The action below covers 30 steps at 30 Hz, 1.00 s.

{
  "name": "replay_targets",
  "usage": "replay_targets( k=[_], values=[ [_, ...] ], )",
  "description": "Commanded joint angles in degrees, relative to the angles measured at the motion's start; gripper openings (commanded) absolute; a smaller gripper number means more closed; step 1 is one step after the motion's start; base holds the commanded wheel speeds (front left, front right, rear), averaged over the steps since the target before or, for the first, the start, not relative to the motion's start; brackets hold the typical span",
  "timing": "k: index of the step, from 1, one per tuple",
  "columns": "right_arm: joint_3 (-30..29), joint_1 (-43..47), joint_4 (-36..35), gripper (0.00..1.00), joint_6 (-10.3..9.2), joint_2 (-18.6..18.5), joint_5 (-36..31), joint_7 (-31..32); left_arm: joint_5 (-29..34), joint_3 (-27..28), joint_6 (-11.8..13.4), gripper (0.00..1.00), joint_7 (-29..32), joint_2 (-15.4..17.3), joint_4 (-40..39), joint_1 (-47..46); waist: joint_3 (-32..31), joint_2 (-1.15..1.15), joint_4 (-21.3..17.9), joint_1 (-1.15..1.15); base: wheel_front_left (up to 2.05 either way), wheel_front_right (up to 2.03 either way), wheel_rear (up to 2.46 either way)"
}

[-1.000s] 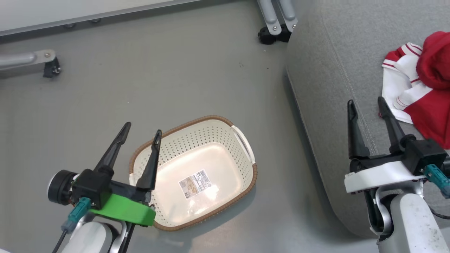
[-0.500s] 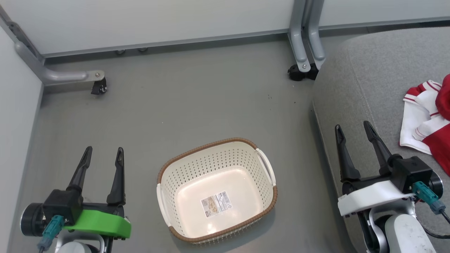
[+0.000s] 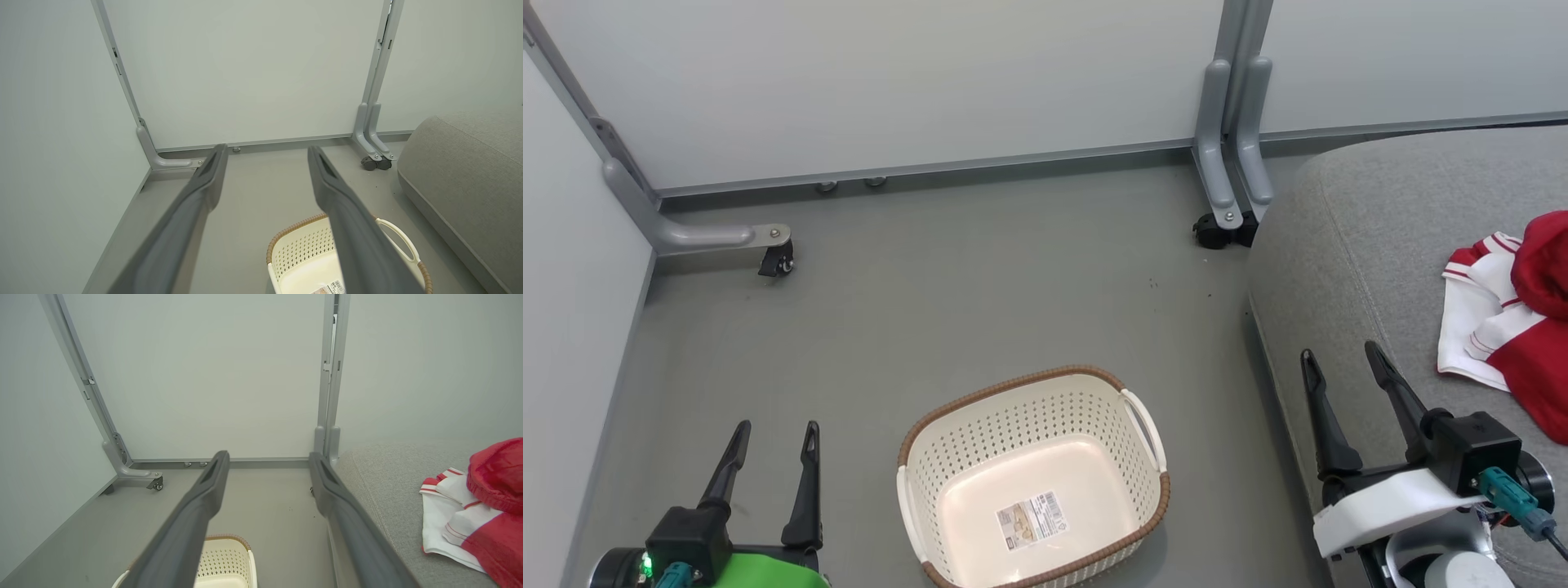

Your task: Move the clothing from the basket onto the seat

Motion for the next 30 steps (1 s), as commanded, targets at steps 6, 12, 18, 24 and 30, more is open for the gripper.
replay_targets(
  k=[6,12,18,24,30],
  values=[
    [-0.5,2.2,-1.2,1.00,-0.02,-0.1,0.9,0.5,1.7,1.5,-0.9,1.00,-0.2,-1.2,0.8,2.0,-0.9,0.00,-0.3,0.00,0.00,0.00,0.00],
    [-1.0,2.9,-1.3,1.00,-0.02,-0.1,1.4,0.6,2.8,2.7,-1.9,1.00,-0.2,-2.0,1.3,2.3,-1.1,0.00,-0.2,0.00,0.00,0.00,0.00],
    [-1.0,3.0,-1.2,1.00,-0.02,-0.1,1.7,0.6,3.8,3.8,-2.6,1.00,-0.2,-2.8,1.8,2.3,-1.2,0.00,-0.2,0.00,0.00,0.00,0.00],
    [-0.8,2.8,-1.2,1.00,-0.02,-0.1,1.5,0.7,5.0,4.6,-3.2,1.00,-0.2,-3.5,2.1,2.2,-1.1,0.00,-0.2,0.00,0.00,0.00,0.00],
    [-0.7,2.8,-1.2,1.00,-0.02,-0.1,1.3,0.8,5.6,5.4,-3.9,1.00,-0.2,-4.0,2.4,2.2,-1.1,0.00,-0.1,0.00,0.00,0.00,0.00]
  ],
)
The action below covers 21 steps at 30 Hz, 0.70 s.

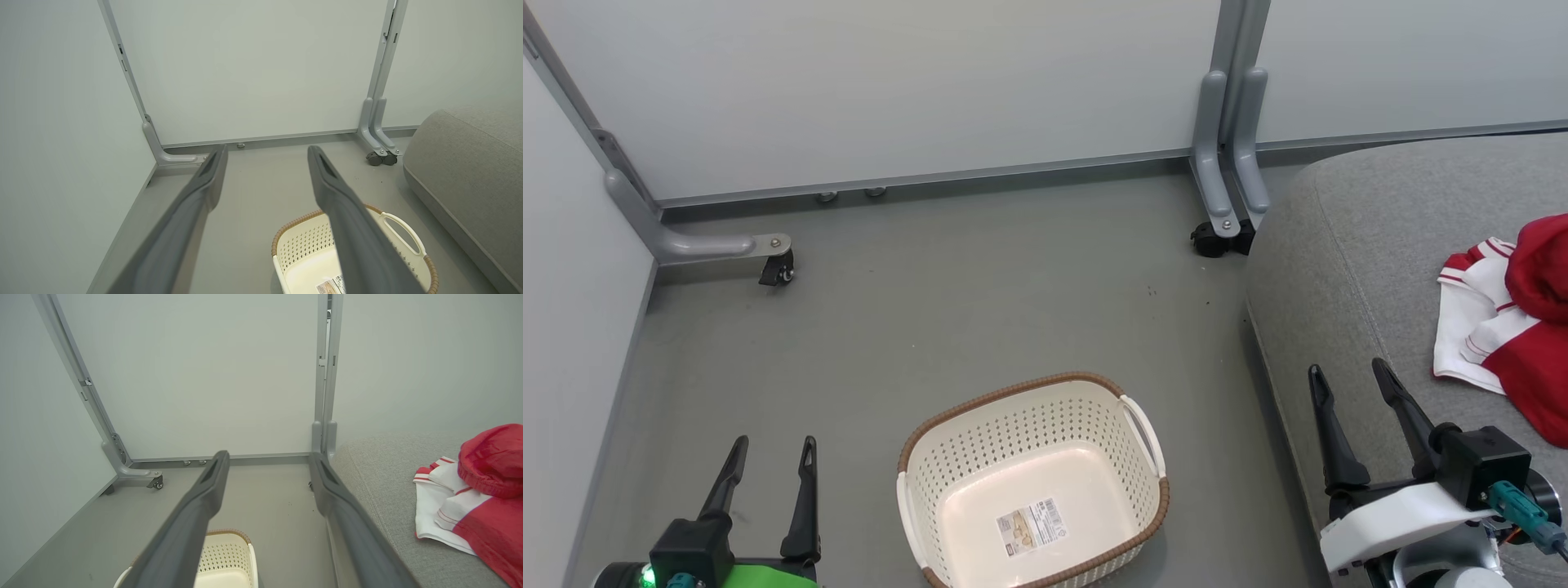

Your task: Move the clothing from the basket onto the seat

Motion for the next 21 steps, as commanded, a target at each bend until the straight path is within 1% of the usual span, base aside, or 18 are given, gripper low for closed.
replay_targets(
  k=[1,4,5,8,14,21],
  values=[
    [0.0,0.3,-0.1,1.00,-0.02,-0.1,0.0,0.3,0.4,0.4,-0.4,1.00,-0.2,-0.1,0.2,0.6,0.0,0.00,0.0,0.00,0.00,0.00,0.00],
    [0.0,0.3,-0.3,1.00,-0.02,-0.1,-0.1,0.4,0.9,0.8,-0.5,1.00,-0.2,-0.4,0.3,0.6,0.0,0.00,0.1,0.00,0.00,0.00,0.00],
    [0.0,0.0,0.0,0.00,0.00,0.0,0.0,0.2,0.7,0.5,-0.4,0.00,0.0,-0.5,0.2,0.0,0.0,0.00,0.1,0.00,0.00,0.00,0.00],
    [0.4,0.4,0.5,0.00,0.00,0.1,1.4,-0.1,-0.8,0.7,-0.5,0.00,0.5,-0.8,1.0,-0.3,0.0,0.00,0.1,0.00,0.00,0.00,0.00],
    [0.1,-0.7,2.0,0.00,0.00,-0.5,9.7,0.6,-7.7,1.9,-1.0,0.00,2.5,-1.5,1.3,-1.3,0.1,0.00,0.1,0.00,0.00,0.00,0.00],
    [0.0,-2.1,3.7,0.00,0.00,-1.0,17.5,1.2,-14.5,3.1,-1.5,0.00,4.3,-2.3,1.5,-2.2,0.1,0.00,0.1,0.00,0.00,0.00,0.00]
  ],
)
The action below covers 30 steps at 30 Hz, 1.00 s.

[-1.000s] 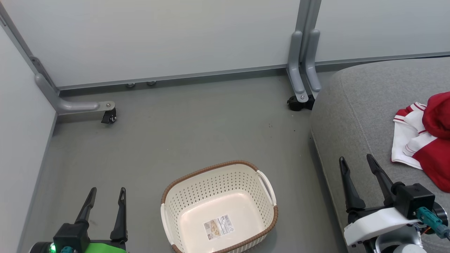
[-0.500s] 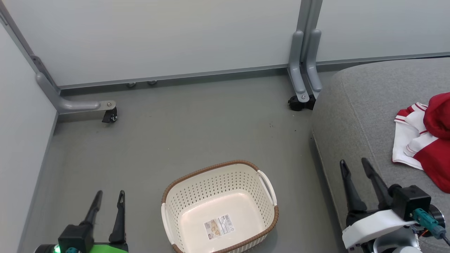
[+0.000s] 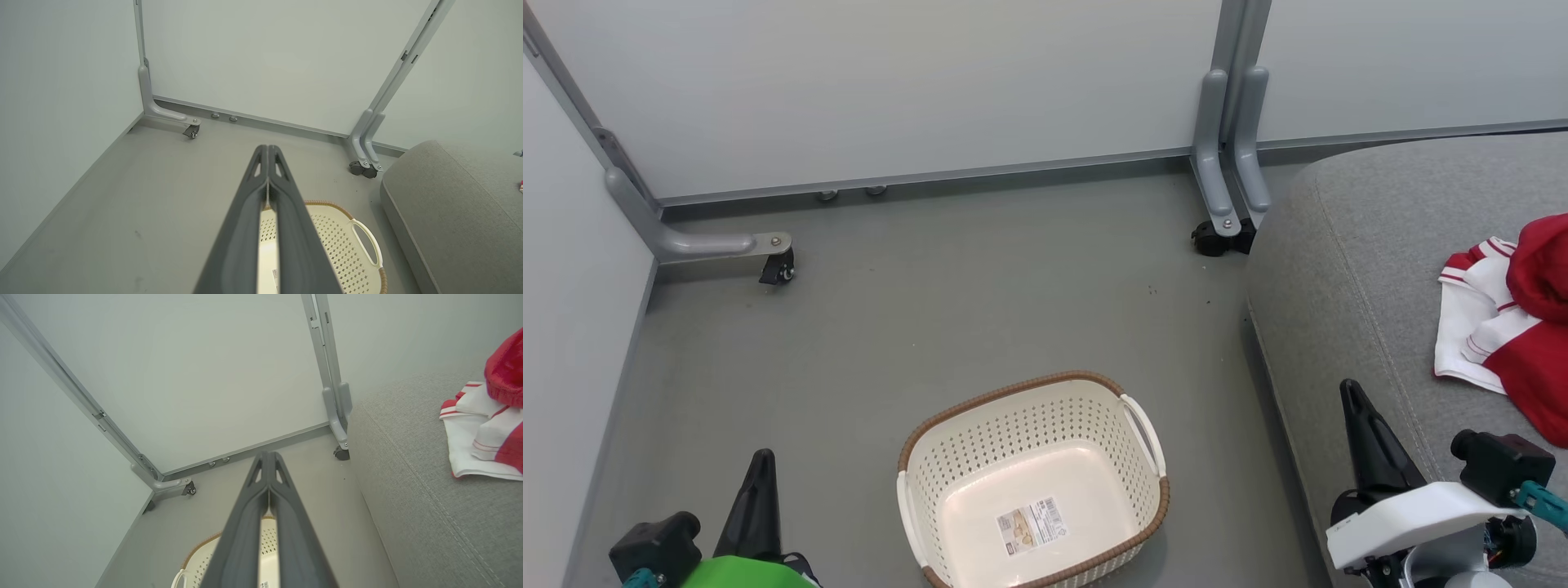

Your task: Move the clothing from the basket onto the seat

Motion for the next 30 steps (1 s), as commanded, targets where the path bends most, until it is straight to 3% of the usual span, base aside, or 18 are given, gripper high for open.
replay_targets(
  k=[1,30],
  values=[
    [-0.1,-2.0,-0.2,0.00,0.00,-0.6,3.0,0.1,-2.6,0.9,-0.4,0.00,0.6,0.0,-0.6,-2.1,0.0,0.00,0.0,0.00,0.00,0.00,0.00],
    [-1.1,-5.5,4.9,0.00,0.00,-1.4,28.9,2.6,-25.8,4.9,-2.1,0.00,6.9,-2.5,0.3,-5.4,0.3,0.00,0.0,0.00,0.00,0.00,0.00]
  ],
)
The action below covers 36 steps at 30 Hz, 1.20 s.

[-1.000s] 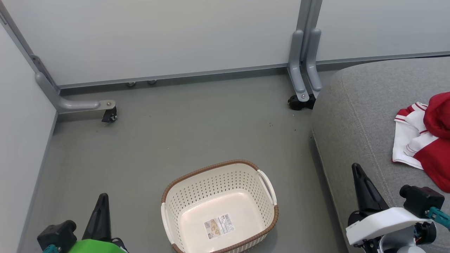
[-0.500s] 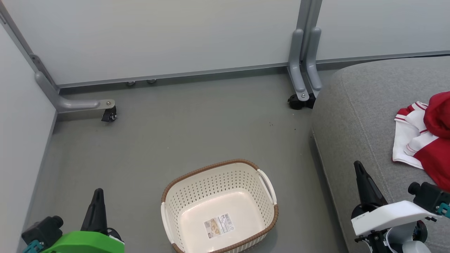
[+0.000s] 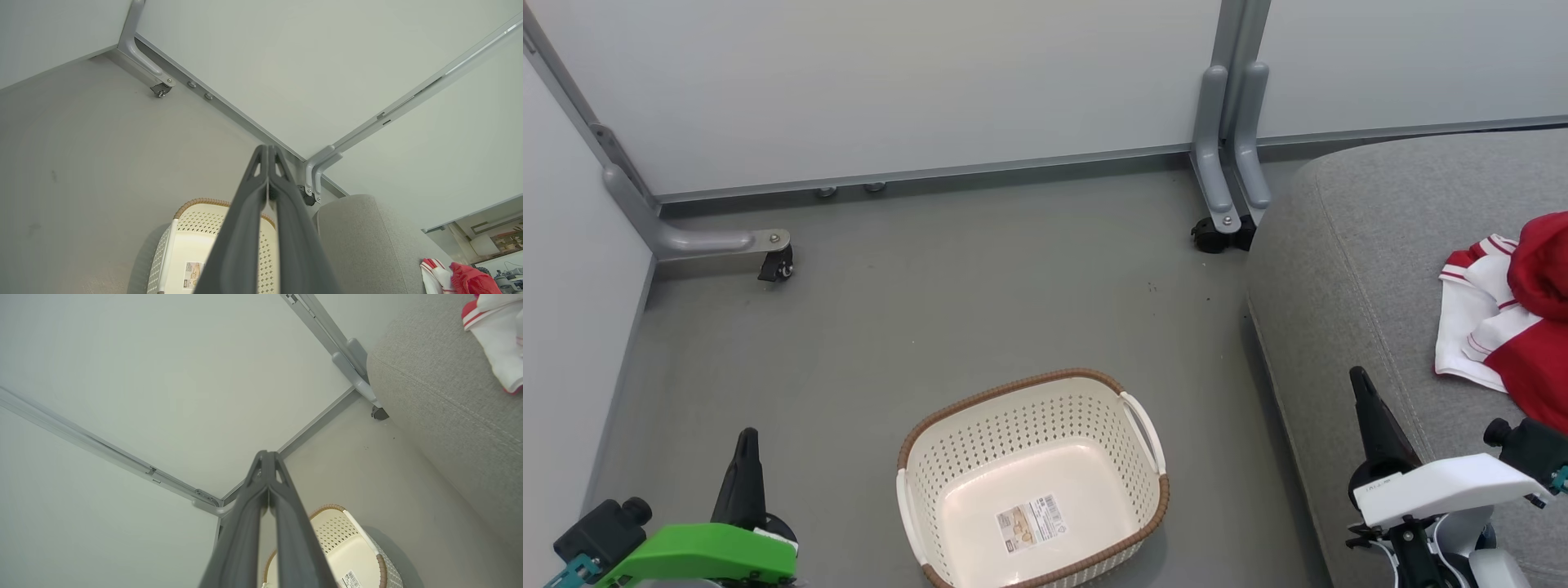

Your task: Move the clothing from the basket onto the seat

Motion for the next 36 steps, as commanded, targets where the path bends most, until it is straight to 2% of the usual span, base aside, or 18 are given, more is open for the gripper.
replay_targets(
  k=[1,36],
  values=[
    [-0.3,-1.4,-0.2,0.00,0.01,-0.4,2.2,0.3,-2.0,0.6,-0.4,0.00,0.5,0.0,-0.6,-1.9,0.0,0.00,0.0,0.00,0.00,0.00,0.00],
    [-2.0,-4.4,4.4,0.00,0.01,-0.5,24.0,3.2,-22.1,4.1,-1.8,0.00,6.1,-2.2,0.4,-4.6,0.4,0.00,0.0,0.00,0.00,0.00,0.00]
  ],
)
